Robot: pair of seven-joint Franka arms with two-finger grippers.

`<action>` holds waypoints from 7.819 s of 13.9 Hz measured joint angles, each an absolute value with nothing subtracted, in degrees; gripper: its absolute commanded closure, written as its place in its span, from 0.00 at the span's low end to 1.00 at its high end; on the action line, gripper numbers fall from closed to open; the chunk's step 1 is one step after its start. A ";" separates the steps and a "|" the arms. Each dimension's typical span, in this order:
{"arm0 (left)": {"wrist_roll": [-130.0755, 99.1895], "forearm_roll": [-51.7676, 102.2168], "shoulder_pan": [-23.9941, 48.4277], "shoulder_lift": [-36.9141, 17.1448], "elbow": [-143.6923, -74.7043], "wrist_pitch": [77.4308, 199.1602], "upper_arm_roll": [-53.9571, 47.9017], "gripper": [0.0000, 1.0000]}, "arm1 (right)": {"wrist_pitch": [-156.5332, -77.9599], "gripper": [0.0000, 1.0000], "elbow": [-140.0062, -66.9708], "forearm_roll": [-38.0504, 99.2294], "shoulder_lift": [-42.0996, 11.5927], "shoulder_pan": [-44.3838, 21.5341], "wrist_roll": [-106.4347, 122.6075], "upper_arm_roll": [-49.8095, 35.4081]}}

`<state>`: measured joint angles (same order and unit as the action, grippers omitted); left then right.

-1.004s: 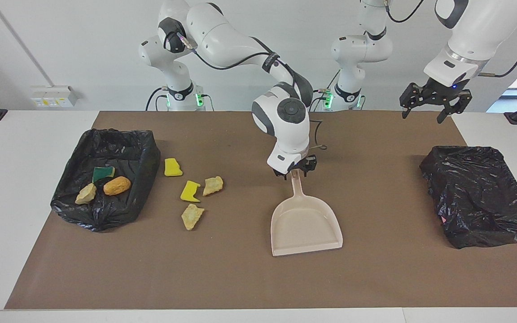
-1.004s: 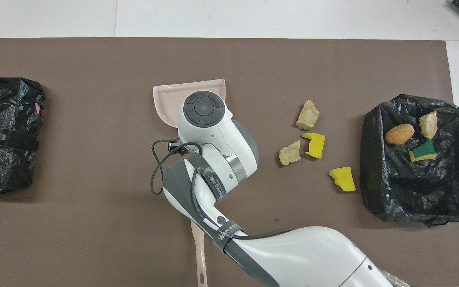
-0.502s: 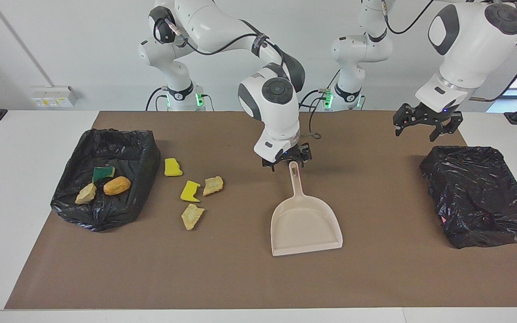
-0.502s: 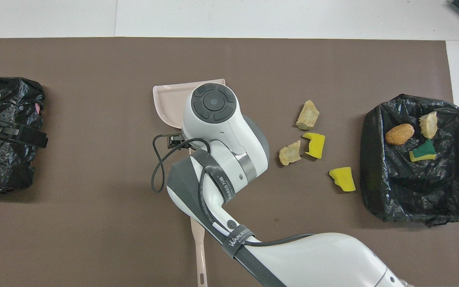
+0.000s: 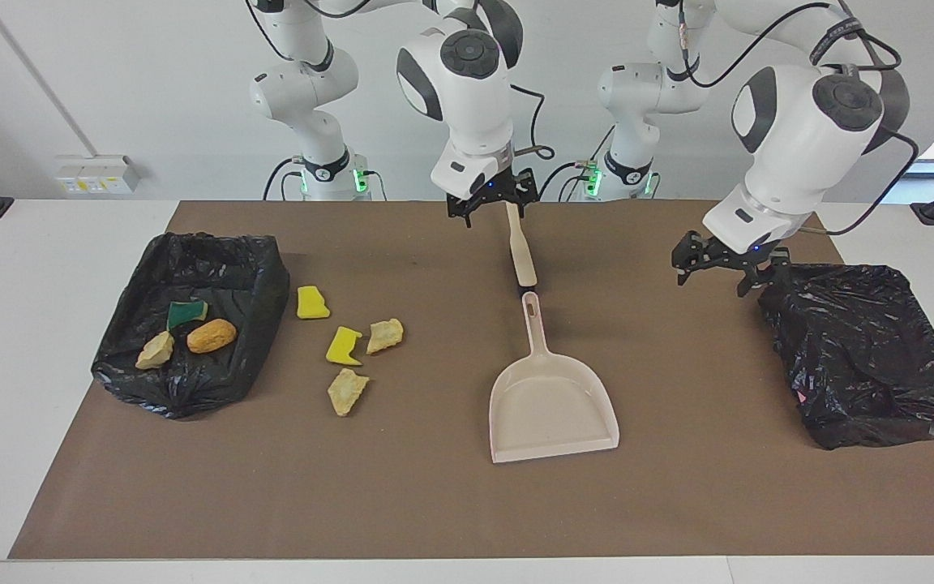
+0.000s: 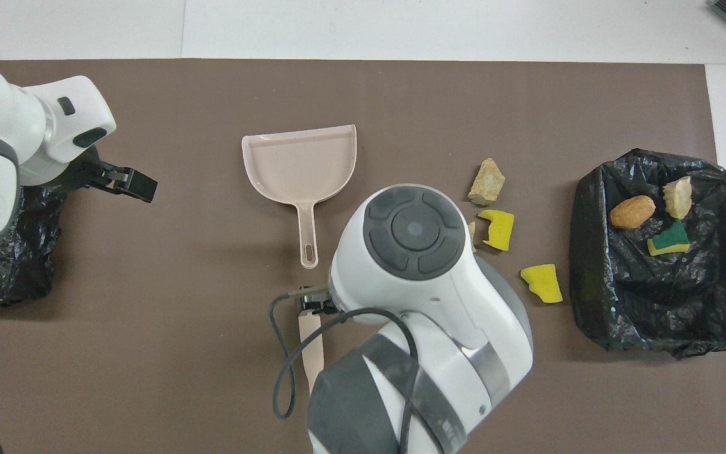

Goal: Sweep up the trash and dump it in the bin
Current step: 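Grasp the brush with the right gripper while the left gripper grasps the dustpan, then carry the dustpan with the left gripper while the right gripper brings the brush, then sweep the chunks with the right gripper's brush into the left gripper's dustpan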

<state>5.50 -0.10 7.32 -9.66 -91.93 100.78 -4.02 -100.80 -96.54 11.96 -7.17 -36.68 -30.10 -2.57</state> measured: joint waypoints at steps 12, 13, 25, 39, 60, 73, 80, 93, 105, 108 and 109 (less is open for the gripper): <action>-22.24 -0.09 19.86 -20.93 -91.74 112.51 -4.29 0.00 | -123.07 0.00 -123.07 14.60 0.88 -49.97 -35.49 -2.68; -23.61 -0.09 20.48 -21.38 -91.83 112.85 -4.33 0.00 | -124.65 0.00 -123.58 14.60 0.22 -50.36 -35.60 -2.67; -27.07 3.47 27.73 -21.89 -97.03 114.74 -4.39 0.19 | -131.48 0.30 -124.67 14.60 -6.56 -53.40 -37.80 -2.51; -24.55 2.91 27.91 -21.61 -97.37 115.22 -3.37 1.00 | -125.10 1.00 -122.71 14.22 -6.10 -52.82 -38.24 -1.42; 42.81 -3.95 14.22 -21.08 -92.04 105.89 -2.51 1.00 | -109.02 1.00 -120.10 -15.35 -2.43 -12.48 -14.80 -0.93; 47.88 -16.81 25.40 -13.25 -106.07 109.31 -4.08 1.00 | -112.95 1.00 -117.32 -0.51 -9.25 -20.34 -14.74 -2.47; 47.97 -16.78 26.04 -10.67 -112.08 114.96 -4.11 1.00 | -115.94 1.00 -117.26 14.43 -9.70 -25.35 -15.81 -2.67; 57.95 -11.44 25.17 -9.96 -115.63 122.22 -3.37 1.00 | -109.77 1.00 -107.93 26.00 -7.16 -27.26 -19.85 -1.28; 77.69 -4.64 13.16 0.35 -115.57 110.41 -2.58 1.00 | -93.80 1.00 -118.32 -0.48 3.16 -18.36 -18.42 -0.67; 77.67 -7.71 13.06 4.51 -125.10 118.38 -2.58 1.00 | -93.80 1.00 -123.75 -4.05 5.82 -17.39 -18.10 -0.67; 77.67 -8.03 12.89 5.92 -127.81 120.26 -2.54 1.00 | -93.81 1.00 -124.51 -5.36 6.24 -17.24 -18.10 -0.68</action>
